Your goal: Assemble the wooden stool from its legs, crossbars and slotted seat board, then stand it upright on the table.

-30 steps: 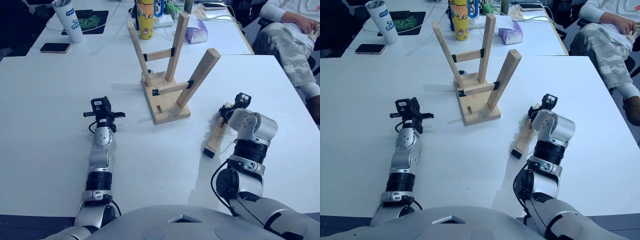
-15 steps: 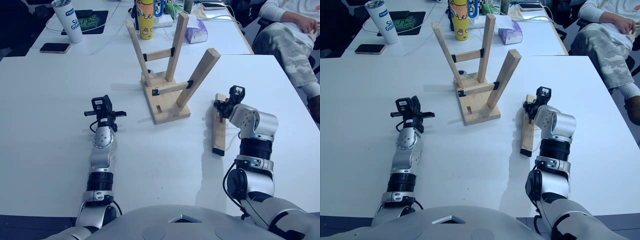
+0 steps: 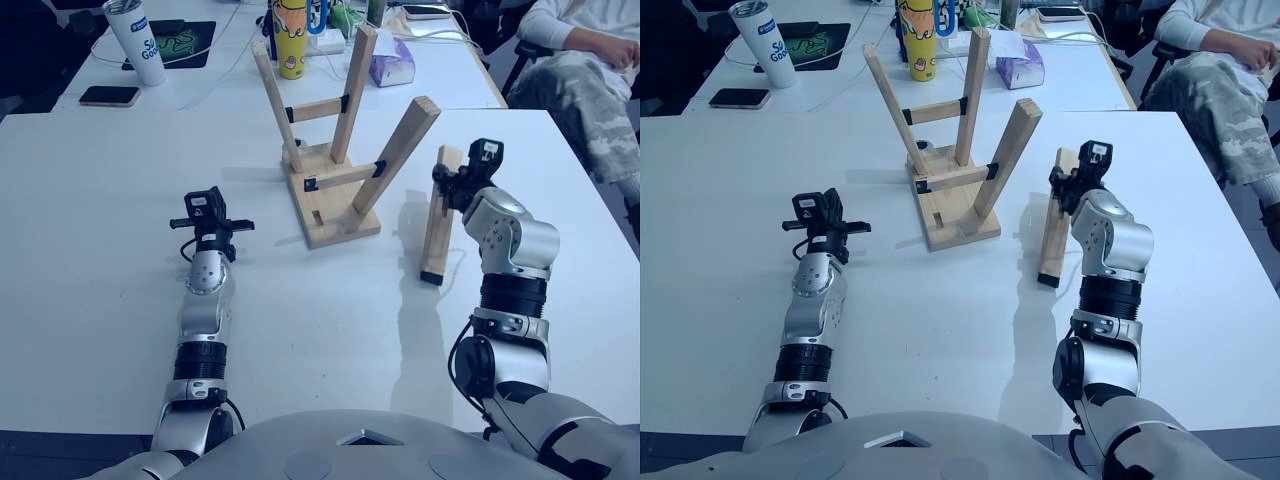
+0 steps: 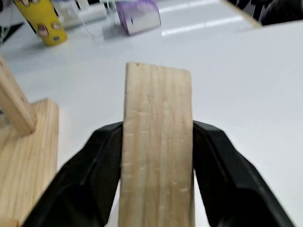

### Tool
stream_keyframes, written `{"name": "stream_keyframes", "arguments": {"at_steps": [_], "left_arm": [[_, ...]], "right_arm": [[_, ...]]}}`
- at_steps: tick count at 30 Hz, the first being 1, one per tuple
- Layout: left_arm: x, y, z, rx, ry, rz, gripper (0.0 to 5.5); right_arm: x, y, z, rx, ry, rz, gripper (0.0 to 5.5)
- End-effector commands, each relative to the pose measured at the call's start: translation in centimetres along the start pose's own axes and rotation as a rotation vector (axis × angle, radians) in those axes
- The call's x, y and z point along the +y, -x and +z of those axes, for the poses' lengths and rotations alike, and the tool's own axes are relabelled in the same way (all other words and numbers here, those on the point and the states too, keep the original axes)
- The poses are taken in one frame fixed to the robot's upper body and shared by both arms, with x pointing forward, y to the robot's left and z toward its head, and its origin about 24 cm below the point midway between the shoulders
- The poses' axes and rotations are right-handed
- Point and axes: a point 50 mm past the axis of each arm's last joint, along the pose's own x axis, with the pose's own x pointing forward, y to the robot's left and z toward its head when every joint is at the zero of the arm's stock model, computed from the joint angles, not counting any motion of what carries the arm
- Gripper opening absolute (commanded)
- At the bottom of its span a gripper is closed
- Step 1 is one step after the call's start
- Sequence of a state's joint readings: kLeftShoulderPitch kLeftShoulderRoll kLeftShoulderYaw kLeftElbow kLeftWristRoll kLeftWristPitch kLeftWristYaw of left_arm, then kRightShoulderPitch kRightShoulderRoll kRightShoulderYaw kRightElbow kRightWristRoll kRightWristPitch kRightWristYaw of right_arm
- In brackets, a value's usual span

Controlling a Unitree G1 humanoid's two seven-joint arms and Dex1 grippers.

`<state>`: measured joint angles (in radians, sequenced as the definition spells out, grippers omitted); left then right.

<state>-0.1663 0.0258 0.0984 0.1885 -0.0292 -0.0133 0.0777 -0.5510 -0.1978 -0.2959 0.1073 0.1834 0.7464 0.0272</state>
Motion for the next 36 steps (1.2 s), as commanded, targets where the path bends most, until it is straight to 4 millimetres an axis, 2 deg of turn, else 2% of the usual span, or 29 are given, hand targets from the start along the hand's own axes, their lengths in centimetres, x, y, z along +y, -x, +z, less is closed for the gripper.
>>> {"name": "stream_keyframes", "arguments": {"at_steps": [1,3,6,15,17,19,21,22,26,28,33,36], "left_arm": [[-0.2,-0.3,1.0,-0.044,0.007,-0.011,0.00],[-0.1,-0.3,1.1,-0.048,0.006,-0.014,0.00],[0.0,-0.6,1.4,-0.057,0.002,-0.013,0.00],[-0.1,-1.0,2.6,-0.106,-0.005,-0.038,0.00],[0.0,-1.1,3.4,-0.138,-0.012,-0.048,0.00],[0.0,-1.3,5.2,-0.197,0.004,-0.086,0.00],[0.2,-1.5,7.6,-0.273,0.054,-0.127,0.00],[0.1,-1.6,9.2,-0.325,0.085,-0.160,0.20],[-0.6,-1.1,12.6,-0.427,0.121,-0.271,0.80],[-1.6,-0.6,14.1,-0.458,0.070,-0.360,1.09],[-3.5,0.6,15.3,-0.481,-0.112,-0.520,1.81],[-4.1,0.7,15.4,-0.467,-0.147,-0.549,2.22]], "right_arm": [[-0.1,0.5,4.2,-0.228,0.028,-0.003,2.07],[0.3,0.6,5.0,-0.273,0.043,0.035,2.07],[1.0,1.2,7.2,-0.401,0.091,0.070,2.07],[2.6,2.8,10.4,-0.624,0.190,0.134,2.07],[2.9,3.6,12.1,-0.693,0.188,0.144,2.07],[3.9,5.2,14.8,-0.834,0.202,0.211,2.07],[5.1,6.8,16.9,-0.954,0.208,0.288,2.07],[5.8,7.5,17.5,-0.985,0.195,0.342,2.07],[7.3,8.7,18.0,-1.005,0.148,0.461,2.07],[8.4,9.2,17.7,-0.993,0.155,0.563,2.07],[9.6,9.3,16.4,-0.949,0.193,0.635,2.07],[10.3,9.7,15.9,-0.941,0.187,0.682,2.07]]}}
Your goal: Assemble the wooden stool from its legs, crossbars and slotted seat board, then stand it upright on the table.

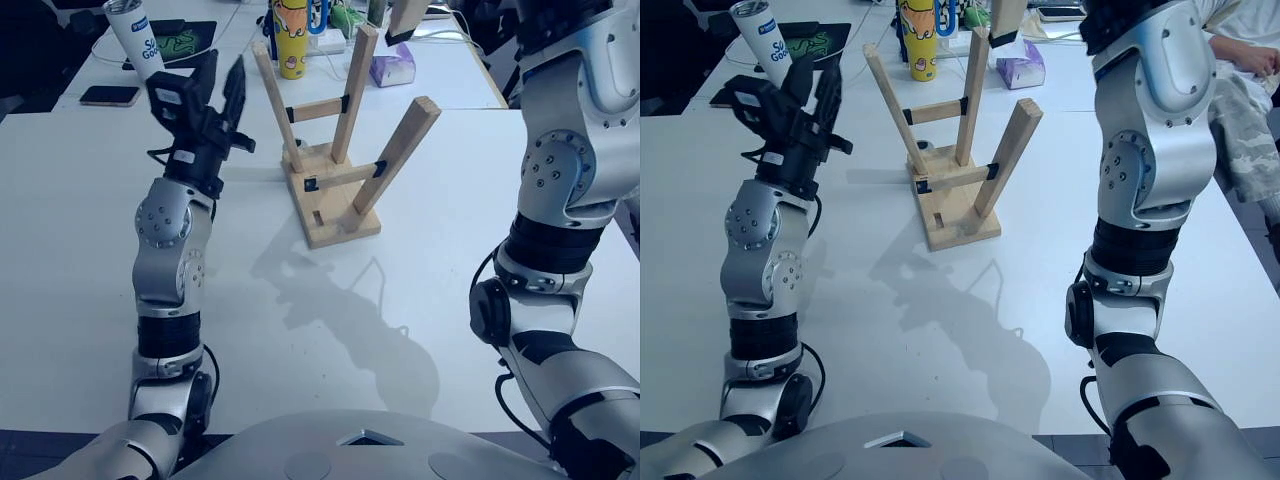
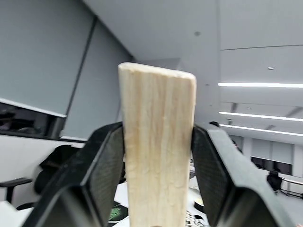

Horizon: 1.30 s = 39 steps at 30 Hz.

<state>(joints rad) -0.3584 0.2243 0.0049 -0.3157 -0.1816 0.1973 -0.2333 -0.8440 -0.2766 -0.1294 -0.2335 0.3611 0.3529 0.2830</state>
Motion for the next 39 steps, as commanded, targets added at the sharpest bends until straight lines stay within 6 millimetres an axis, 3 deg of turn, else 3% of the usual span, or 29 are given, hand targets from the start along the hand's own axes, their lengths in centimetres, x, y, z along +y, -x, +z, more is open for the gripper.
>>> {"name": "stream_keyframes", "arguments": {"at_steps": [1,7,14,24,39], "left_arm": [[-1.0,-0.6,0.6,0.013,-0.033,-0.063,2.40],[-3.8,-1.8,1.4,-0.029,-0.004,-0.126,3.41],[-4.0,-2.1,2.4,-0.072,0.031,-0.139,4.52],[-4.0,-2.0,2.7,-0.100,0.041,-0.153,4.55],[-3.4,-1.9,2.1,-0.097,0.058,-0.152,2.35]], "right_arm": [[1.7,0.2,-0.1,0.005,-0.023,0.073,2.07],[5.6,0.6,-1.9,0.041,-0.003,0.251,2.07],[6.8,0.7,-2.6,0.040,0.028,0.304,2.07],[7.9,1.5,-3.7,0.089,0.078,0.386,2.07],[7.6,1.8,-4.1,0.112,0.033,0.368,2.07]]}}
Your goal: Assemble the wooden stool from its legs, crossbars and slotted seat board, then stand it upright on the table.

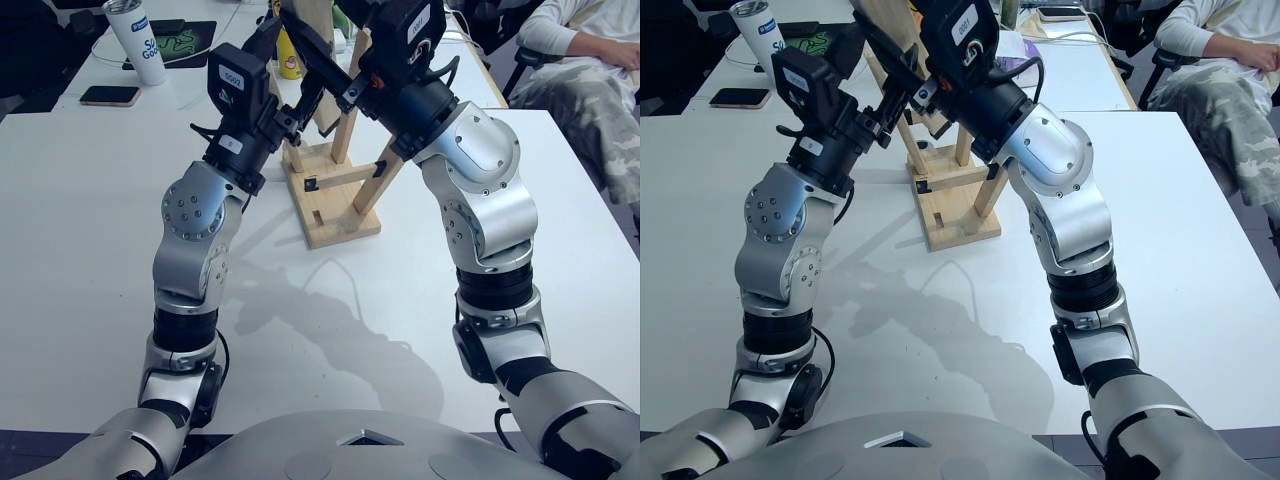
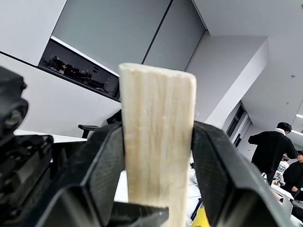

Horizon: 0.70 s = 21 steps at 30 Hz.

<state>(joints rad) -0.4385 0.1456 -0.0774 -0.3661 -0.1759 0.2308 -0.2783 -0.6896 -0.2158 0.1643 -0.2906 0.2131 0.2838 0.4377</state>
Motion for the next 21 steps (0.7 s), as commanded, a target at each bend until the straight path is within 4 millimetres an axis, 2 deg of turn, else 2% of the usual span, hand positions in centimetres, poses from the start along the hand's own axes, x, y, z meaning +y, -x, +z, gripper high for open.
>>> {"name": "stream_keyframes", "arguments": {"at_steps": [1,8,21], "left_arm": [[0.04,0.05,-0.41,0.010,0.008,-0.006,2.15],[0.16,0.29,-1.03,0.025,0.008,-0.007,1.15],[0.12,0.43,-1.06,0.026,-0.004,-0.003,1.11]], "right_arm": [[-0.05,0.29,0.27,-0.016,-0.012,0.009,2.07],[0.08,0.28,0.48,-0.030,-0.030,0.022,2.07],[-0.11,0.28,0.05,0.000,-0.056,0.026,2.07]]}}
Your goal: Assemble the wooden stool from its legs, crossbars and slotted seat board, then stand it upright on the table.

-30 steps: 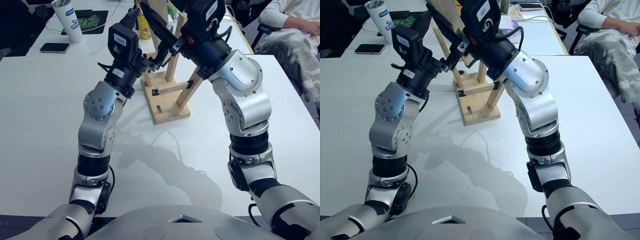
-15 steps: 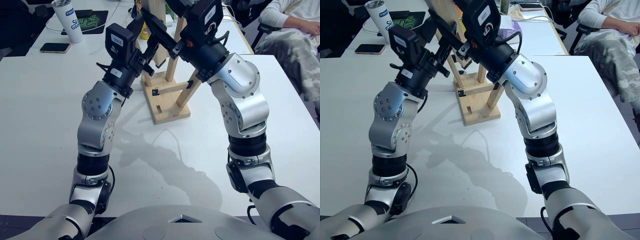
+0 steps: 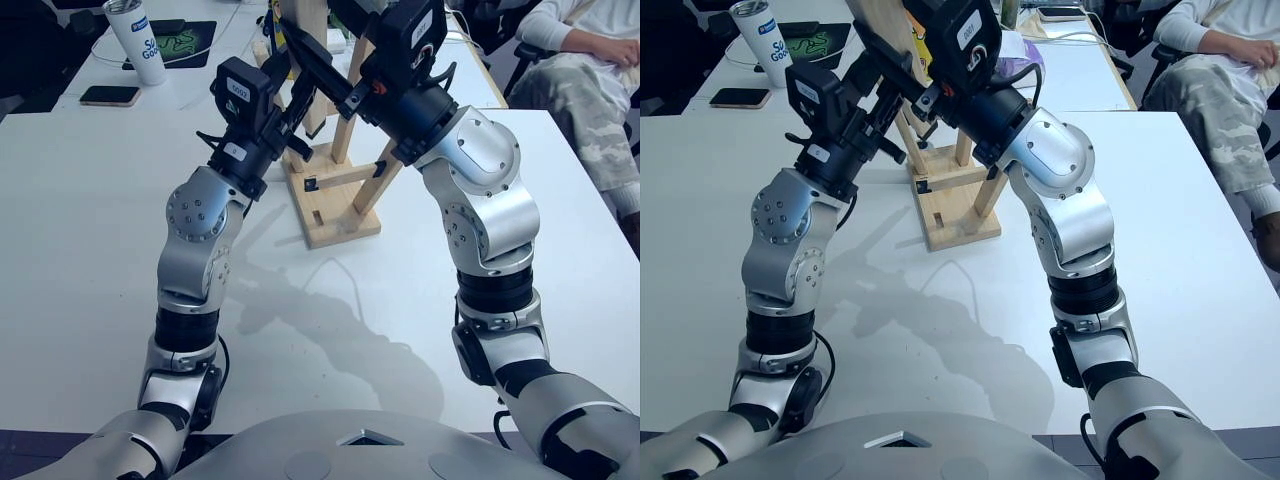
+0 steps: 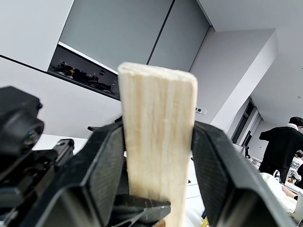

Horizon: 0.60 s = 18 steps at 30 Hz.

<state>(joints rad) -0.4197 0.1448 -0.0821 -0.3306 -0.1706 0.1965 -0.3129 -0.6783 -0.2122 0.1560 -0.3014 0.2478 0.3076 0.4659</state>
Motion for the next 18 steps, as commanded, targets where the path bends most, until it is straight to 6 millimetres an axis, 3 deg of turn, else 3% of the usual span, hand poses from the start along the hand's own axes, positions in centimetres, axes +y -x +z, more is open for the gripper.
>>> {"name": "stream_keyframes", "arguments": {"at_steps": [1,3,4,11,18], "left_arm": [[0.30,0.14,-0.18,0.008,-0.009,0.027,1.11],[0.37,0.13,-0.21,0.008,-0.009,0.032,1.11],[0.36,0.13,-0.23,0.008,-0.009,0.032,1.10],[0.35,0.10,-0.31,0.011,-0.014,0.034,1.04],[0.39,0.15,-0.40,0.017,-0.017,0.043,1.04]], "right_arm": [[-0.30,0.07,0.25,-0.005,-0.017,0.002,2.07],[-0.29,0.06,0.34,-0.009,-0.022,0.009,2.07],[-0.22,0.09,0.37,-0.009,-0.023,0.016,2.45],[-0.23,0.14,0.50,-0.015,-0.019,0.008,3.39],[-0.03,0.11,0.77,-0.028,-0.026,0.018,3.47]]}}
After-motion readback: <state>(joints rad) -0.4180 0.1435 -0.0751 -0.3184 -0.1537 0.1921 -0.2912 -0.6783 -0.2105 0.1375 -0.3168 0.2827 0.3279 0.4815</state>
